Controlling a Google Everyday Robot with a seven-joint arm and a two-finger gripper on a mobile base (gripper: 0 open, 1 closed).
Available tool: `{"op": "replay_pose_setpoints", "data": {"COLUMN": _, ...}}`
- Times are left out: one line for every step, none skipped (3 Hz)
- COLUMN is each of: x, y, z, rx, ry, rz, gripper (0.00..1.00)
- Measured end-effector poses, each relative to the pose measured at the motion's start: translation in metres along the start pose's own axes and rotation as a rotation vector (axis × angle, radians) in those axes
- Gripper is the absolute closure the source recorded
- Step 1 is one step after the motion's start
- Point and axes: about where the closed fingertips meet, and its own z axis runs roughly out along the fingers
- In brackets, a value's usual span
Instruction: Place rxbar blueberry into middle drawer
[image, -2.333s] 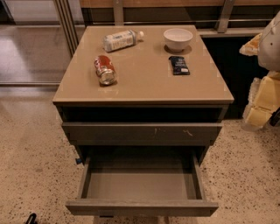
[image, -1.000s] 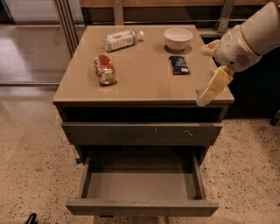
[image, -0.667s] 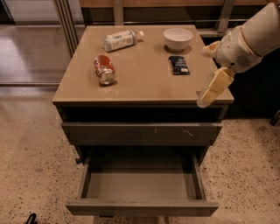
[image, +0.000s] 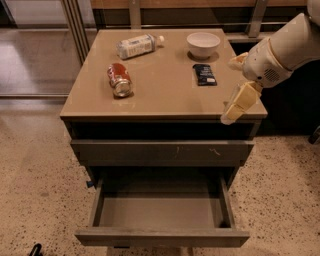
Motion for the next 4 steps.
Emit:
{"op": "replay_pose_setpoints", "data": {"x": 0.001, "y": -0.035, "z": 0.015, "rx": 0.016, "ry": 0.023, "rz": -0.014, "gripper": 0.00}}
{"op": "replay_pose_setpoints", "data": {"x": 0.000, "y": -0.072, "z": 0.029, "rx": 0.032, "ry": 0.045, "rz": -0.024, "gripper": 0.00}}
{"op": "replay_pose_setpoints", "data": {"x": 0.005, "y": -0.095, "z": 0.046, "rx": 0.026, "ry": 0.056, "rz": -0.005, "gripper": 0.00}}
{"op": "replay_pose_setpoints", "data": {"x": 0.022, "y": -0.126, "z": 0.099, "rx": -0.007, "ry": 0.081, "rz": 0.028, "gripper": 0.00}}
